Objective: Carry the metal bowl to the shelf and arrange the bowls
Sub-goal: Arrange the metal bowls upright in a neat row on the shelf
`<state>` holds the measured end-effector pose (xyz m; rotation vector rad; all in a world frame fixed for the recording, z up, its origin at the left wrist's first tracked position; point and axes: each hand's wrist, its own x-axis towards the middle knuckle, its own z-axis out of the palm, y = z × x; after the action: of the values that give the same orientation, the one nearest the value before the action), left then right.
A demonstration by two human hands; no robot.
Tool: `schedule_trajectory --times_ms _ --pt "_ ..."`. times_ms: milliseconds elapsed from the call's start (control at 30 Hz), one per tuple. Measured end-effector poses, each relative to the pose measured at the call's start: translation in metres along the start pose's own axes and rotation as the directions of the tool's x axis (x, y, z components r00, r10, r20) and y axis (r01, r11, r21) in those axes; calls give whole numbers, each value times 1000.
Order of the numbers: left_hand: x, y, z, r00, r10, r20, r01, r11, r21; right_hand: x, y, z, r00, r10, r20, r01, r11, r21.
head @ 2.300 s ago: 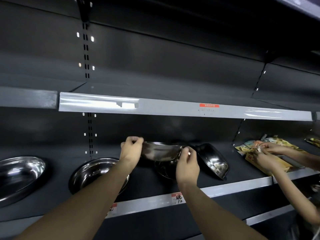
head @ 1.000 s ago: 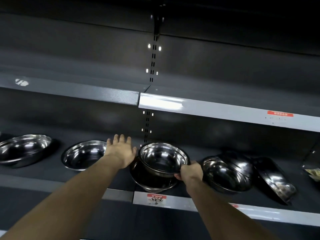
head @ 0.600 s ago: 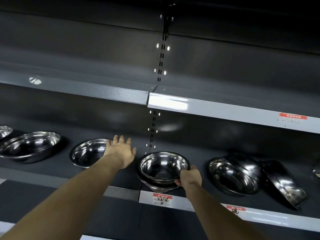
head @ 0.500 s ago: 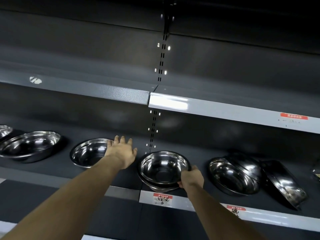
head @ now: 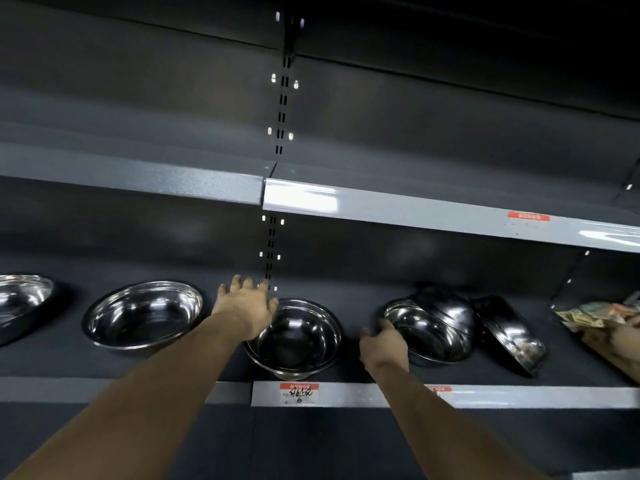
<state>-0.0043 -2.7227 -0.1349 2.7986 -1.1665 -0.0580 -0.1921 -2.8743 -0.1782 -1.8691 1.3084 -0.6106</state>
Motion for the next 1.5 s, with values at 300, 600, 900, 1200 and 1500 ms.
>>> schedule_trajectory --times_ms 300,600,900,1200,1500 --pt "8 67 11 972 233 31 -232 973 -7 0 32 -49 975 126 -181 -140 988 -67" --pt "18 134 27 953 299 44 -299 954 10 21 72 -99 952 179 -248 -197 979 -48" --pt "22 222 41 978 202 50 -202 979 1 77 116 -155 988 72 -135 -77 997 -33" --pt "11 306 51 979 191 78 -191 982 3 113 149 -187 991 -101 -83 103 995 16" --pt "28 308 52 982 177 63 -177 984 -10 126 150 -184 994 -96 -59 96 995 7"
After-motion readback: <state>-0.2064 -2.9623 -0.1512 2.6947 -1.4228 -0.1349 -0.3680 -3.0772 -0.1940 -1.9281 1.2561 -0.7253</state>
